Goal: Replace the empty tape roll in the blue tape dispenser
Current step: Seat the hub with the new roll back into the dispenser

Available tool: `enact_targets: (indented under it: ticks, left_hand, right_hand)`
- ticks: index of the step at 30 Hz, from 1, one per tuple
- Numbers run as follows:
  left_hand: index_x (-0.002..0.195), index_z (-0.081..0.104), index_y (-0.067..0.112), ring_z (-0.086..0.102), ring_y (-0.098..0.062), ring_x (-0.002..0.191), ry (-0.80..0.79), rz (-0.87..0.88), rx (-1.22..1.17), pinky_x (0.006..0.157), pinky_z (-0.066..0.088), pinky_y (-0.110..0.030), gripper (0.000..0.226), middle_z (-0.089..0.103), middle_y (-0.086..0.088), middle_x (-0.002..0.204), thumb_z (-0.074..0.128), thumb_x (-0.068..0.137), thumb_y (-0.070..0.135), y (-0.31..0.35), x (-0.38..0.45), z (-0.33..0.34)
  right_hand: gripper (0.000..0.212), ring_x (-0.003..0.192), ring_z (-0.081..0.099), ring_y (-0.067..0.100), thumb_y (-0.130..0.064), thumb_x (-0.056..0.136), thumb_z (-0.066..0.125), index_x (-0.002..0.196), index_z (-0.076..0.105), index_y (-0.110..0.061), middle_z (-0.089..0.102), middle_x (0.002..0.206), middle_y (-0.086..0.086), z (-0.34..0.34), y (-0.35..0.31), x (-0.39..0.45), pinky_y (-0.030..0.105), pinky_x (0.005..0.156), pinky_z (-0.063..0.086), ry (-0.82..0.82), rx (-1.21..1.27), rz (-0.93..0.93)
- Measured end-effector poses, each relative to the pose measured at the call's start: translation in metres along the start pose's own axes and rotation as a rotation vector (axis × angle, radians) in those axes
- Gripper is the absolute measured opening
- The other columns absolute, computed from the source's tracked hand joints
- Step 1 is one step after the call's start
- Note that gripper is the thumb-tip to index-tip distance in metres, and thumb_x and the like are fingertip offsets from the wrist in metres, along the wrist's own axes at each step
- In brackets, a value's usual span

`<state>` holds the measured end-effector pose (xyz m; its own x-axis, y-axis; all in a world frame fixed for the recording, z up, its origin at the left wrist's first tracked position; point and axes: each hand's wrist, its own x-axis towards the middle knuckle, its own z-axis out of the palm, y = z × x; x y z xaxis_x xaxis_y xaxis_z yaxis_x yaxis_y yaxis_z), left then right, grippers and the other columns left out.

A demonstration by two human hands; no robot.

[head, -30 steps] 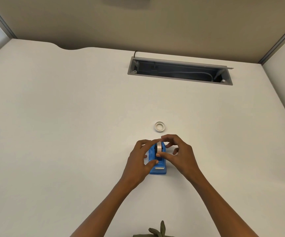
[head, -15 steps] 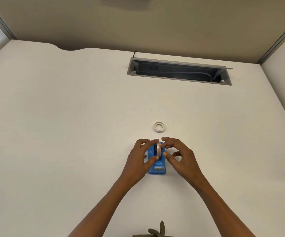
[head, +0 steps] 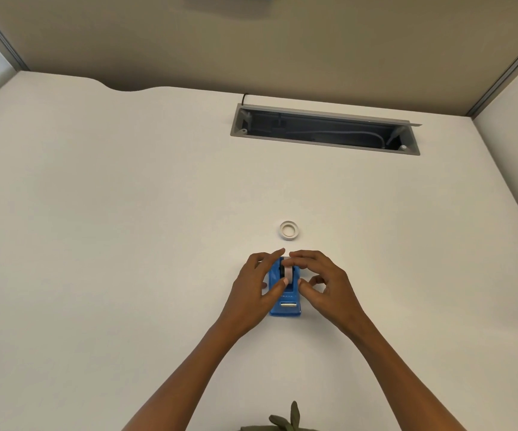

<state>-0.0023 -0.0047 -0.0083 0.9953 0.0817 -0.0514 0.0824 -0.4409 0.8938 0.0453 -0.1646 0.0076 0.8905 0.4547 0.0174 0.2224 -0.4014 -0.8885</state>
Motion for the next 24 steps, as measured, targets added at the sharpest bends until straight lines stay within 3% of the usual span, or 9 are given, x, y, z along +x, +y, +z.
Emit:
enact_targets:
  ticks: [9,15,18,22,24]
  left_hand:
    - [0.136,0.04,0.031,0.052,-0.013,0.114,0.014,-0.005,-0.01,0.094,0.051,-0.04,0.051,0.049,0.002,0.13,0.058,0.089,0.034,0.0017,0.0005,0.0002]
    - [0.132,0.044,0.027,0.053,-0.014,0.112,0.015,0.018,-0.012,0.089,0.051,-0.027,0.048,0.05,0.004,0.125,0.062,0.087,0.028,-0.0027,-0.0018,0.0014]
    - [0.126,0.049,0.023,0.054,-0.015,0.11,0.022,0.014,-0.013,0.083,0.049,-0.016,0.041,0.049,0.005,0.122,0.062,0.087,0.025,-0.0043,-0.0016,0.0021]
    - [0.124,0.052,0.026,0.053,-0.013,0.11,0.014,0.02,-0.02,0.085,0.053,-0.025,0.036,0.05,0.003,0.123,0.06,0.089,0.025,-0.0054,-0.0007,0.0008]
    - [0.124,0.052,0.029,0.053,-0.011,0.108,0.017,0.017,-0.021,0.085,0.053,-0.026,0.034,0.049,0.006,0.121,0.059,0.09,0.026,-0.0051,0.0003,0.0008]
  right_hand:
    - [0.039,0.104,0.055,0.01,0.001,0.082,0.061,0.115,0.063,-0.02,0.056,0.115,-0.003,0.0021,0.0029,0.0064,0.013,0.07,0.049,-0.014,0.004,0.054]
    - [0.043,0.098,0.056,0.009,0.004,0.082,0.059,0.114,0.06,-0.025,0.053,0.113,-0.007,0.0042,0.0052,0.0074,0.025,0.07,0.052,-0.02,0.051,0.106]
    - [0.044,0.101,0.056,0.008,0.006,0.084,0.055,0.115,0.06,-0.025,0.053,0.113,-0.009,0.0035,0.0064,0.0082,0.022,0.073,0.052,-0.03,0.066,0.11]
    - [0.047,0.096,0.056,0.004,0.005,0.086,0.053,0.124,0.056,-0.024,0.054,0.116,-0.015,0.0018,0.008,0.0056,0.012,0.072,0.049,-0.038,0.072,0.112]
    - [0.047,0.094,0.057,0.003,0.005,0.086,0.053,0.121,0.055,-0.026,0.057,0.118,-0.016,0.0012,0.0089,0.0025,0.013,0.072,0.05,-0.025,0.112,0.12]
